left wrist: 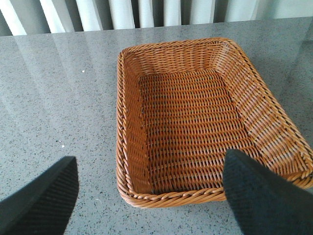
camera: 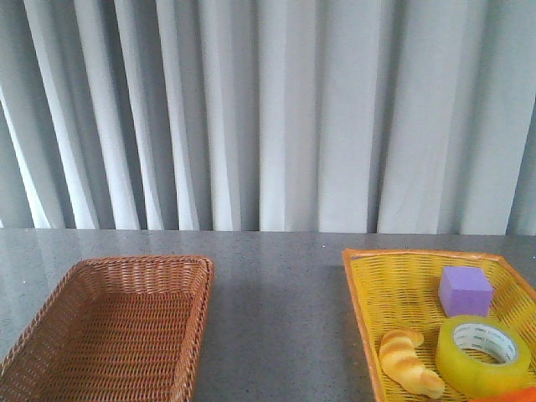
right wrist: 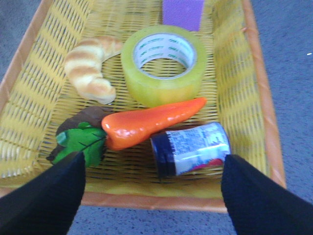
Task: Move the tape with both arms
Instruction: 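Lower the right gripper onto the yellow tape roll and grasp its rim, then lift the tape out of the yellow basket and set it on the table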
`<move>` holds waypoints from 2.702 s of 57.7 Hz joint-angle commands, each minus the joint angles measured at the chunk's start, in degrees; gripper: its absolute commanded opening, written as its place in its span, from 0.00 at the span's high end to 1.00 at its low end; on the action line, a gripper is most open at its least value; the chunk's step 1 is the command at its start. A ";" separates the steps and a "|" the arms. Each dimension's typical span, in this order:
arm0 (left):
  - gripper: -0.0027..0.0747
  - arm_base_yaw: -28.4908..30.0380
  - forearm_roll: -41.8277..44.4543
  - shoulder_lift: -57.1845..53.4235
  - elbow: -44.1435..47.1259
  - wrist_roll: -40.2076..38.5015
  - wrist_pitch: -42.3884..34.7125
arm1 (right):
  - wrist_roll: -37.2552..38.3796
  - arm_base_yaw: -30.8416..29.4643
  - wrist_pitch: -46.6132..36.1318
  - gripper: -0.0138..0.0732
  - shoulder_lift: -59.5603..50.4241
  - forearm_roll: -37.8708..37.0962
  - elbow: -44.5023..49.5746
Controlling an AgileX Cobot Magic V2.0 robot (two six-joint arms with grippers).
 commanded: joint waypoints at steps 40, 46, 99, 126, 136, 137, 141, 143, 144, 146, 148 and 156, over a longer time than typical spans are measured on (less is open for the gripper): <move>0.20 0.10 -0.07 0.07 -1.90 -0.20 -4.61 | -6.53 4.60 8.65 0.24 38.16 -0.38 -32.25; 0.20 0.10 -0.07 0.07 -1.90 -0.20 -4.61 | -3.27 6.25 10.50 0.25 42.35 -5.07 -35.84; 0.20 0.10 -0.07 0.07 -1.90 -0.20 -4.61 | -1.39 6.38 24.08 0.62 62.54 -6.10 -53.44; 0.20 0.10 -0.07 0.07 -1.90 -0.20 -4.61 | -3.93 6.38 29.92 0.64 58.17 -5.83 -59.63; 0.20 0.10 -0.07 0.07 -1.90 -0.20 -4.61 | -5.10 6.51 31.65 0.64 55.12 -2.73 -63.82; 0.20 0.10 -0.07 0.07 -1.90 -0.20 -4.61 | -5.44 6.51 31.65 0.64 54.90 -1.98 -64.15; 0.20 0.10 -0.07 0.07 -1.90 -0.20 -4.61 | -6.61 6.63 31.65 0.64 54.08 1.20 -65.59; 0.20 0.10 -0.07 0.07 -1.90 -0.20 -4.61 | -7.40 7.22 31.65 0.64 53.89 2.86 -66.37; 0.20 0.10 -0.07 0.07 -1.90 -0.20 -4.61 | -7.62 7.50 31.65 0.64 53.88 3.40 -66.67; 0.20 0.10 -0.07 0.07 -1.90 -0.20 -4.61 | -8.08 8.36 31.65 0.64 53.88 4.22 -67.34; 0.20 0.10 -0.07 0.07 -1.90 -0.20 -4.61 | -8.44 9.76 31.52 0.64 53.88 4.49 -67.82; 0.20 0.10 -0.07 0.07 -1.90 -0.20 -4.61 | -9.12 17.17 28.93 0.63 54.25 2.88 -67.98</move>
